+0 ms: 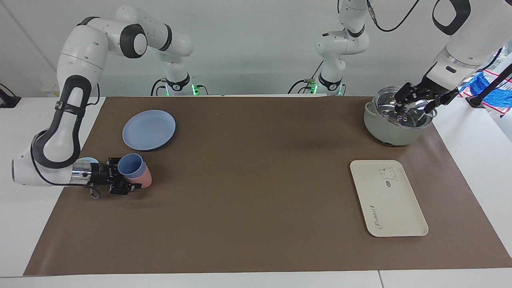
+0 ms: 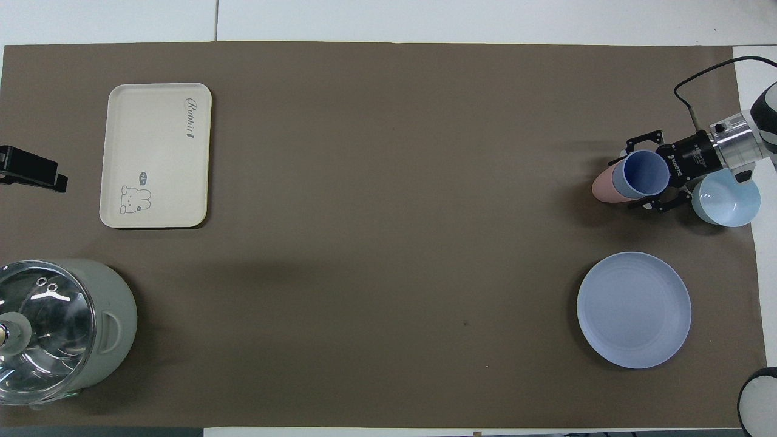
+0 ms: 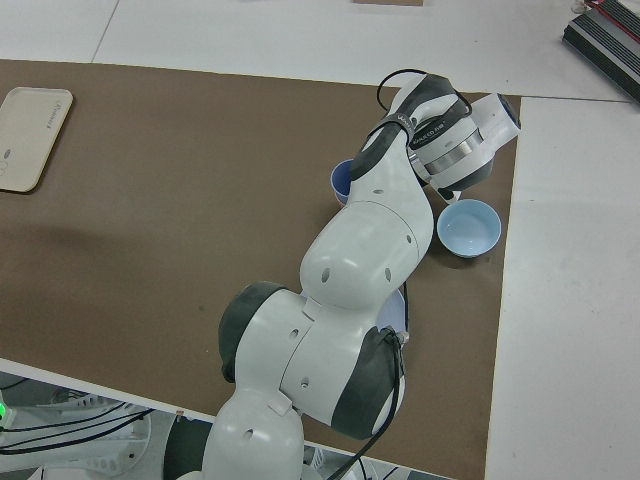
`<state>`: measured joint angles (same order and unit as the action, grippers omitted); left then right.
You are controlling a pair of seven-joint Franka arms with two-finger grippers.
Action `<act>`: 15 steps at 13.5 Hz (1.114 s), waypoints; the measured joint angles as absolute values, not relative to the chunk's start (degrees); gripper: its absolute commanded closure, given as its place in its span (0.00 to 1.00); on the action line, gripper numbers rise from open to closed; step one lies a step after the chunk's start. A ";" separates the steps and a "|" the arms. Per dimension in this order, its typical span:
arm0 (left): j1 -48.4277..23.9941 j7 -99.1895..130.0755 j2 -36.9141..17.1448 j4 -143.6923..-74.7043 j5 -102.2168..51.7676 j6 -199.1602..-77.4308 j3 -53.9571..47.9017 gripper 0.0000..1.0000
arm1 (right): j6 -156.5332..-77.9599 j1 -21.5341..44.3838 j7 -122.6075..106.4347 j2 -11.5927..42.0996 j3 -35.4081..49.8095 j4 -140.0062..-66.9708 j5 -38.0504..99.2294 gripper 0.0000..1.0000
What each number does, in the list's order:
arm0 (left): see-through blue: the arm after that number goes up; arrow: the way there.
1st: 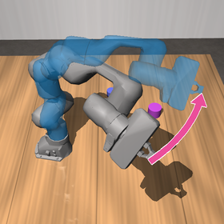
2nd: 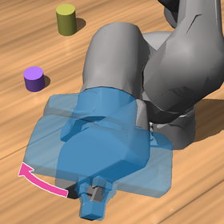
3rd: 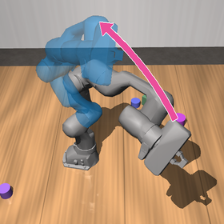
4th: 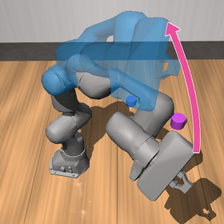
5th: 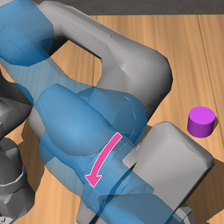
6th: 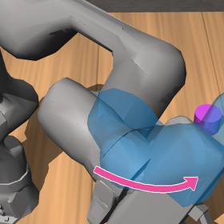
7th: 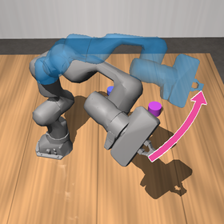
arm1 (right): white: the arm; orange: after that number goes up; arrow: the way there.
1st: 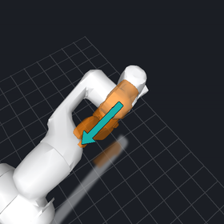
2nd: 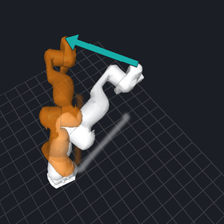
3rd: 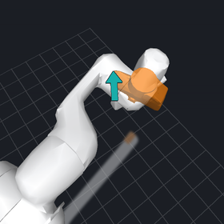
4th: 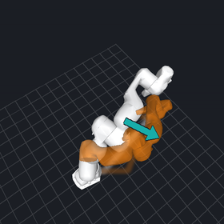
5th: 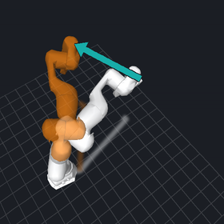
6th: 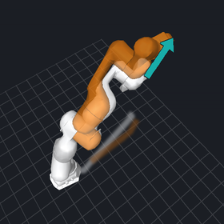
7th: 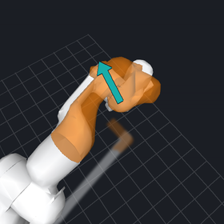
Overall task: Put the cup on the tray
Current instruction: 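Lower the right gripper and close it on the nested cups, then lift the cups with the right gripper while the left gripper reaches in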
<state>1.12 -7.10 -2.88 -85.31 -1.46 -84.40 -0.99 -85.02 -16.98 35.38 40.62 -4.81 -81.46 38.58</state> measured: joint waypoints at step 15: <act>1.12 -7.10 -2.88 -85.31 -1.46 -84.39 -0.99 0.00 | -79.30 -17.34 41.23 34.55 -4.49 -84.51 52.68 1.00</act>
